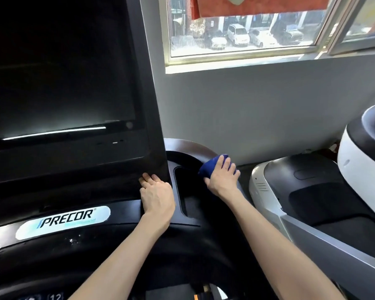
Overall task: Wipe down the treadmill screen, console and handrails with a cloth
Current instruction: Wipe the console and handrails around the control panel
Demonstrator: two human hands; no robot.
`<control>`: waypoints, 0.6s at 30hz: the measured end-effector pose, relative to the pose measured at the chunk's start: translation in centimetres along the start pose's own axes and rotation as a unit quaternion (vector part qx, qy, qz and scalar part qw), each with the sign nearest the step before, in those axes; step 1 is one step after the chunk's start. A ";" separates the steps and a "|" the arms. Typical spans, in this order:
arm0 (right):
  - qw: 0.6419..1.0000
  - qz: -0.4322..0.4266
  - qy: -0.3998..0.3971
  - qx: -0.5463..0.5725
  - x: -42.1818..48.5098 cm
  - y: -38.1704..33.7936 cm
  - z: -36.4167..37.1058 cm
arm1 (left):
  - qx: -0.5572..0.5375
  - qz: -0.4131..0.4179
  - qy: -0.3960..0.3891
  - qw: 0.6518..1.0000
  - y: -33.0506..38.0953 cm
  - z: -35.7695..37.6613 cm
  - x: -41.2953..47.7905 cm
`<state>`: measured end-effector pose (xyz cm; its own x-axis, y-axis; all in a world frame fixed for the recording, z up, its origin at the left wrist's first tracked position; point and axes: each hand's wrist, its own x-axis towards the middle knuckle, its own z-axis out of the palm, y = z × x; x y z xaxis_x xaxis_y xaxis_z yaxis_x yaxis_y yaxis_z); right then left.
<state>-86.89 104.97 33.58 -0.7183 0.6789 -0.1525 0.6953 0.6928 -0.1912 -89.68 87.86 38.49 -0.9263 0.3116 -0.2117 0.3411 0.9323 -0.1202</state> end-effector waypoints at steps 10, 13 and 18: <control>0.992 0.113 0.042 -0.030 -9.9 2.6 0.9 | -0.140 0.086 -0.104 0.981 -4.0 -2.9 0.6; 0.989 0.135 0.055 -0.033 -13.7 3.4 1.2 | -0.113 0.126 -0.112 0.979 -4.6 -1.7 0.1; 0.985 0.156 0.070 -0.034 -20.2 6.1 2.0 | -0.063 0.219 -0.056 0.972 -3.9 0.1 -2.1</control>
<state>-68.18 95.01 33.57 -0.4615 0.8853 -0.0565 0.8855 0.4559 -0.0894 -89.06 83.57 39.27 -0.6708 0.6690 -0.3201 0.6709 0.7313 0.1228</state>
